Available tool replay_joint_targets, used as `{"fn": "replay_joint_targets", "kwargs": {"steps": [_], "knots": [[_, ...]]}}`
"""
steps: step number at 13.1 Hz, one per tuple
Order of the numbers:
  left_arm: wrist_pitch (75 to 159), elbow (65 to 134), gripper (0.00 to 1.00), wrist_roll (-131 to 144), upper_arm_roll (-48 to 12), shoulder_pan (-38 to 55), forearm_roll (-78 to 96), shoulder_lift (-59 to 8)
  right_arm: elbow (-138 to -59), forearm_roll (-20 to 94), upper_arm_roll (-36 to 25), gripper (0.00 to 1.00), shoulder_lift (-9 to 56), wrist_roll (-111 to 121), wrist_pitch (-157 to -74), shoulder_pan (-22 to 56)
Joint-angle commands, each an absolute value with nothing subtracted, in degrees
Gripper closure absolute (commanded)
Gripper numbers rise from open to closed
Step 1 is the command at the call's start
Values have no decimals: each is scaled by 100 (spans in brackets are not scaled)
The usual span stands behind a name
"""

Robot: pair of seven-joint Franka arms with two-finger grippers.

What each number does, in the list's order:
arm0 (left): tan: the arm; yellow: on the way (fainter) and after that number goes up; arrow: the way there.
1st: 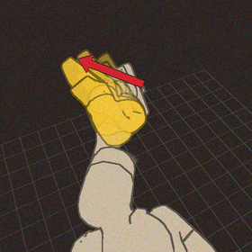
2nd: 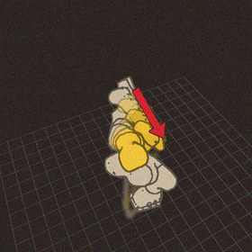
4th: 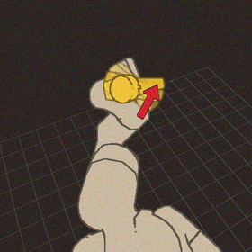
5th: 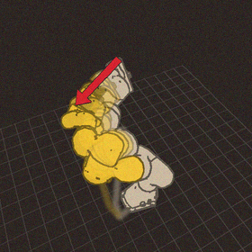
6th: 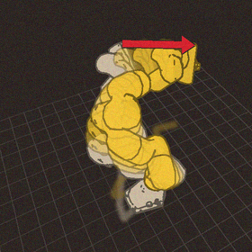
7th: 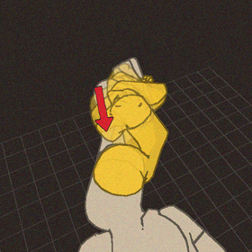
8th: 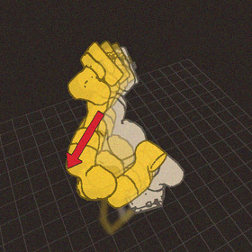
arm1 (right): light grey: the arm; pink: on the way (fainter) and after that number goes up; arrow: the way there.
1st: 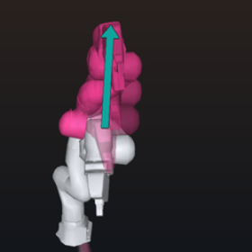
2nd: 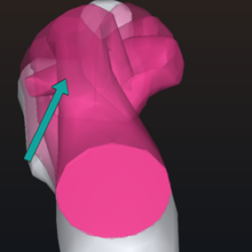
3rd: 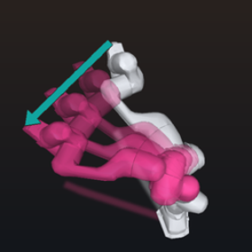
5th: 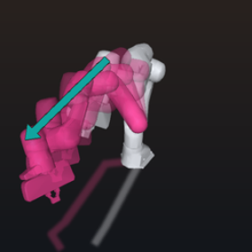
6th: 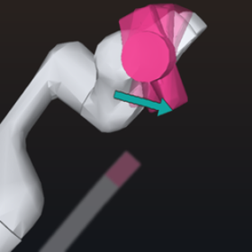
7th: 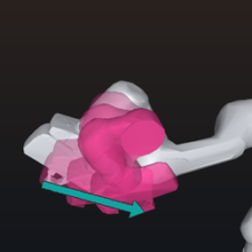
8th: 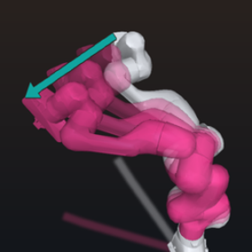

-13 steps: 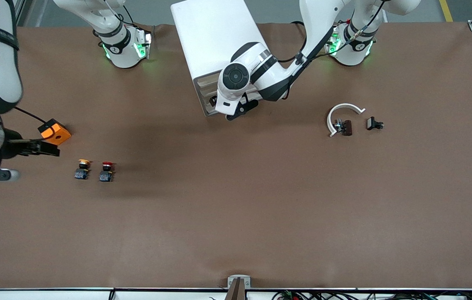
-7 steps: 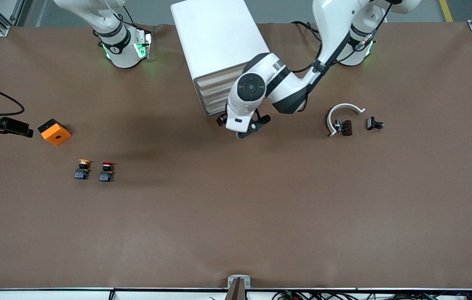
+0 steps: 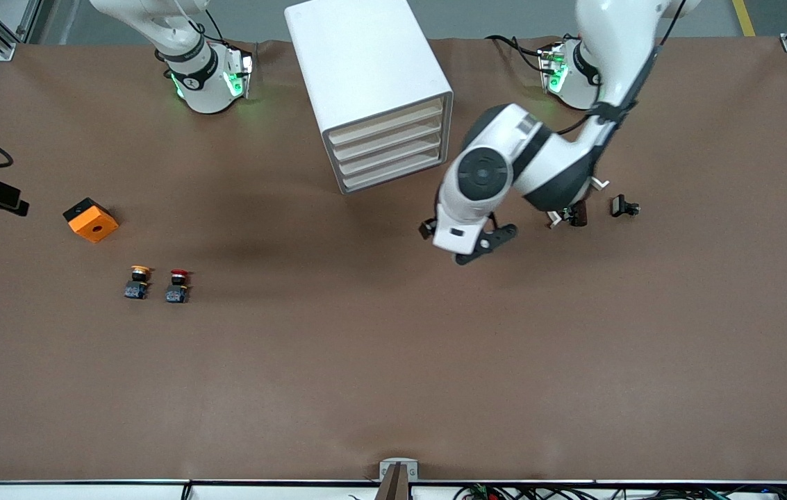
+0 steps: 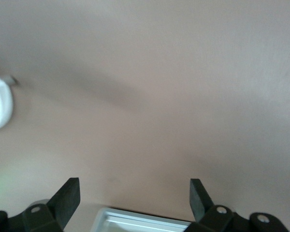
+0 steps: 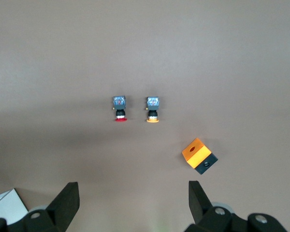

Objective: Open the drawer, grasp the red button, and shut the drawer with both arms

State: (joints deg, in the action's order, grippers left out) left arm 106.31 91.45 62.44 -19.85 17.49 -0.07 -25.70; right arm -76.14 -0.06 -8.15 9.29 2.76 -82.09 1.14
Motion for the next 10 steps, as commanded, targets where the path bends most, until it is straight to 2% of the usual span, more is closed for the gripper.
{"fn": "replay_joint_targets", "kwargs": {"steps": [1, 4, 7, 10], "knots": [[10214, 9281, 0, 5478, -2048, 1285, -26, -1997, -7330, -79, -721, 0, 897, 238, -8077, -9], [9757, 9299, 0, 4774, -2048, 880, -26, -1610, -7321, 26, -747, 0, 844, 254, -7560, -44], [9292, 9316, 0, 3809, -2057, 431, 78, -1109, -7391, 220, -677, 0, 695, 325, -7400, -141], [8721, 9369, 0, 2720, -1523, 457, 97, -573, -8004, 229, -677, 0, 265, 325, -7540, -141]]}}
